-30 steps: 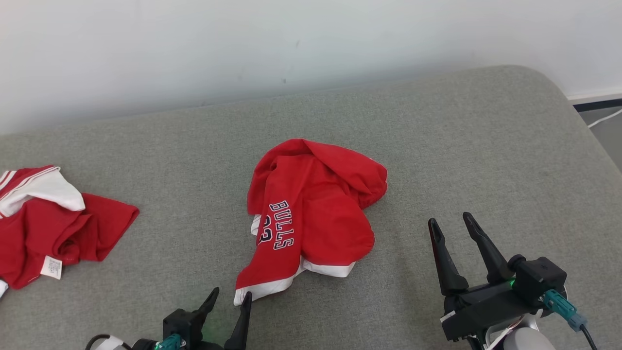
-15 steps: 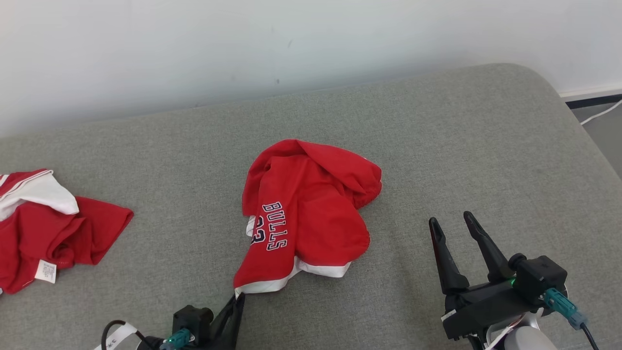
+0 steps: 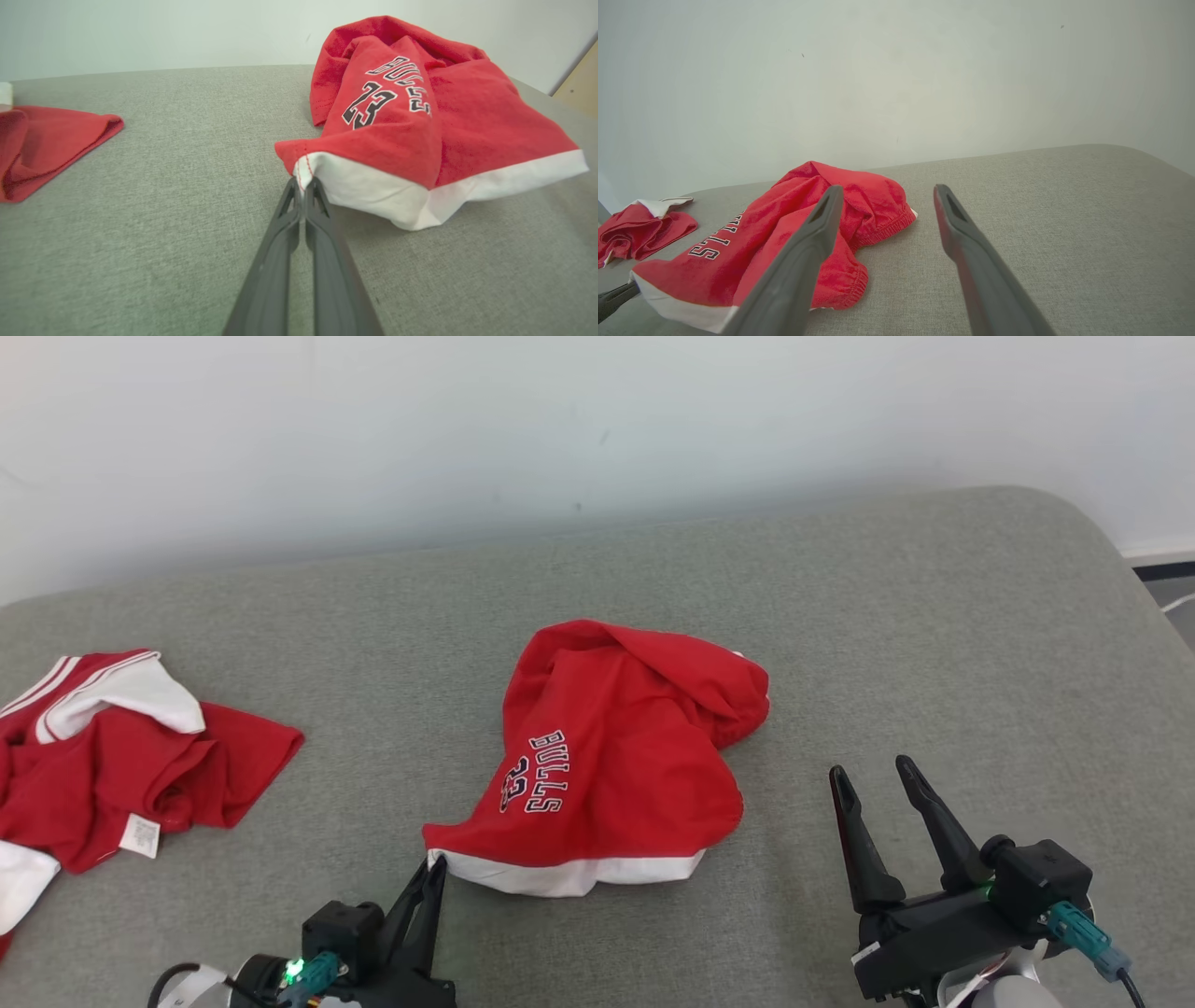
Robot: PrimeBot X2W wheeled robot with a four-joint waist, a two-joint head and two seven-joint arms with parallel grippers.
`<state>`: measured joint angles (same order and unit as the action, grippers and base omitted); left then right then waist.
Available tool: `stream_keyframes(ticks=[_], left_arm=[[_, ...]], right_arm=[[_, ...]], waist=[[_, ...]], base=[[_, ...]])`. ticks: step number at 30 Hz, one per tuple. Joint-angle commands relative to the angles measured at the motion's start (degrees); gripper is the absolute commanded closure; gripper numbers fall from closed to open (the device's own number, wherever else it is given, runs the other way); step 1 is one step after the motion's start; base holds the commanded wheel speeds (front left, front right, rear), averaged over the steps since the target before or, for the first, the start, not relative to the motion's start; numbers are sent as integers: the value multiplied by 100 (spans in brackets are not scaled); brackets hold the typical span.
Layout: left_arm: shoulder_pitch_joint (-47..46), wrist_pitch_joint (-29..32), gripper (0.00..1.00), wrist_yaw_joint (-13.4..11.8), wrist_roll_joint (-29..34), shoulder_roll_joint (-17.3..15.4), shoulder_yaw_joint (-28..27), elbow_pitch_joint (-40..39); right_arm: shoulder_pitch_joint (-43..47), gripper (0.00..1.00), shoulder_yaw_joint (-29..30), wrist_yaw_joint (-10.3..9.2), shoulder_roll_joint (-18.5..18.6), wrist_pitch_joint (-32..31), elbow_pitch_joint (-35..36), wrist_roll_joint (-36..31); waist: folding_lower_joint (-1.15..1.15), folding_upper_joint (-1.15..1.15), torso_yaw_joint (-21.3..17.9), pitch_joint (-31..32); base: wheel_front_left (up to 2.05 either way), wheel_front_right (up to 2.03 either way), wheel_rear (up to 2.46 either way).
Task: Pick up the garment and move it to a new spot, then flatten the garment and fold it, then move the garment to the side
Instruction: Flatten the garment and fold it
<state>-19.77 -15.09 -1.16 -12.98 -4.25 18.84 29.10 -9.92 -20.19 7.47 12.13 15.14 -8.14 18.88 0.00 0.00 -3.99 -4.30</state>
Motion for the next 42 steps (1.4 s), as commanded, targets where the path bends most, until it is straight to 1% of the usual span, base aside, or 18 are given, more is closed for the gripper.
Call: stream_keyframes(ticks=[1, 5, 16, 22, 27, 28, 29, 30, 31, 35, 41, 42], left_arm=[[132, 6, 100, -40, 34, -60, -40, -68], [306, 6, 100, -108, 15, -173, -130, -271], [801, 30, 100, -400, -112, -420, -377, -700], [987, 68, 100, -500, -168, -471, -427, -543], [1018, 49, 100, -428, -277, -412, -416, -214], [993, 41, 96, -416, -278, -396, -417, -178], [970, 33, 55, -406, -279, -385, -412, -148], [944, 22, 25, -406, -276, -376, -416, -134], [918, 18, 0, -404, -273, -364, -425, -134], [862, -10, 0, -432, -248, -322, -480, -291], [1014, -15, 0, -431, -100, -290, -712, -1001], [1014, -15, 0, -431, -100, -290, -712, -1001]], right_arm=[[68, 0, -2, 4, -16, 16, 2, -47], [94, 0, 11, 4, -23, 15, -4, -49], [75, 0, 41, 4, -18, 15, -50, -35], [26, 0, -5, 4, -8, 15, -104, -6], [12, 0, -20, 4, 24, 15, -145, 14], [14, 0, -14, 4, 30, 15, -150, 16], [14, 0, -8, 4, 37, 15, -153, 18], [13, 0, -2, 4, 43, 15, -154, 18], [9, 0, 4, 4, 47, 15, -156, 21], [-8, 0, 9, 4, 57, 15, -162, 31], [9, 0, 45, 4, 74, 15, -168, 55], [9, 0, 45, 4, 74, 15, -168, 55]], waist=[[0, 0, 118, 69], [0, 0, 253, 87], [0, 0, 518, 53], [0, 0, 567, 50], [0, 0, 580, 43], [0, 0, 587, 39], [0, 0, 596, 34], [0, 0, 605, 28], [0, 0, 616, 20], [0, 0, 663, 7], [0, 0, 743, 0], [0, 0, 743, 0]], base=[[0, 0, 0], [0, 0, 0], [0, 0, 0], [0, 0, 0], [0, 0, 0], [0, 0, 0], [0, 0, 0], [0, 0, 0], [0, 0, 0], [0, 0, 0], [0, 0, 0], [0, 0, 0]])
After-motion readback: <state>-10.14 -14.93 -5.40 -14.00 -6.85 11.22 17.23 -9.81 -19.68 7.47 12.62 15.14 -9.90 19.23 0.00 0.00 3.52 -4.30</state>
